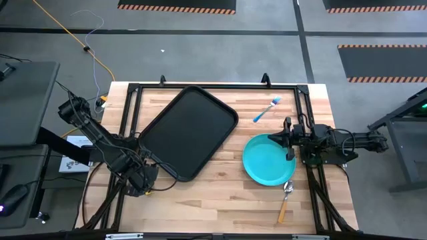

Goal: Pick and place plate/cup/fork/spoon on tray
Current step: Adjust the blue glass, then move the black serving tray to the top left of the table

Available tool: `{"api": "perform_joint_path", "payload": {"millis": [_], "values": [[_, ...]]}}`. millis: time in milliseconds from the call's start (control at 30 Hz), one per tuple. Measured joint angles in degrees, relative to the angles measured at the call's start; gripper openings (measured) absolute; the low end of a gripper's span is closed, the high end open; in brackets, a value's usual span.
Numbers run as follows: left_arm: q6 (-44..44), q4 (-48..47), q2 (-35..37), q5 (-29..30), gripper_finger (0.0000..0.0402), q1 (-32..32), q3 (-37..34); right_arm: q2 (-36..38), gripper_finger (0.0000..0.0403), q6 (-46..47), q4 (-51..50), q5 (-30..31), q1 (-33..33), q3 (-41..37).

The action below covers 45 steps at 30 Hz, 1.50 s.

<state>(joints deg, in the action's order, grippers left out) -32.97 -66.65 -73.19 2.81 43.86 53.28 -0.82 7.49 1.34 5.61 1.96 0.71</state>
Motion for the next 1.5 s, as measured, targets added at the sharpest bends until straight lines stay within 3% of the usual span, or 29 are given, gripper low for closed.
{"api": "perform_joint_path", "payload": {"millis": [300, 600, 700, 800, 900, 967, 1100, 1267, 1500], "values": [[-1.3, -0.7, 0.0, -0.2, 0.0126, 0.0, 1.3, 0.0, 0.0, 0.0, 0.0, 0.0, 0.0, 0.0], [-0.8, -4.8, 0.0, 0.4, 0.0173, 0.0, 10.2, 0.0, 0.0, 0.0, 0.0, 0.0, 0.0, 0.0], [2.0, -4.4, 0.1, 2.8, 0.0174, 0.0, 14.5, 0.0, 0.0, 0.0, 0.0, 0.0, 0.0, 0.0], [7.0, -1.2, 0.1, 8.8, 0.0173, 0.0, 18.0, 0.0, 0.0, 0.0, 0.0, 0.0, 0.0, 0.0], [15.5, 7.3, 1.5, 15.0, 0.0173, -0.3, 18.6, 0.0, 0.0, 0.0, 0.0, 0.0, 0.0, 0.0], [22.0, 15.3, 3.0, 15.7, 0.0173, -1.7, 17.5, 0.0, 0.0, 0.0, 0.0, 0.0, 0.0, 0.0], [33.3, 29.5, 7.2, 11.9, 0.0173, -7.3, 12.0, 0.0, 0.0, 0.0, 0.0, 0.0, 0.0, 0.0], [41.4, 47.0, 13.2, 1.4, 0.0172, -19.5, 0.7, 0.0, 0.0, 0.0, 0.0, 0.0, 0.0, 0.0], [41.5, 74.2, 19.6, -15.9, 0.0172, -35.6, -17.9, 0.0, 0.0, 0.0, 0.0, 0.0, 0.0, 0.0]]}}
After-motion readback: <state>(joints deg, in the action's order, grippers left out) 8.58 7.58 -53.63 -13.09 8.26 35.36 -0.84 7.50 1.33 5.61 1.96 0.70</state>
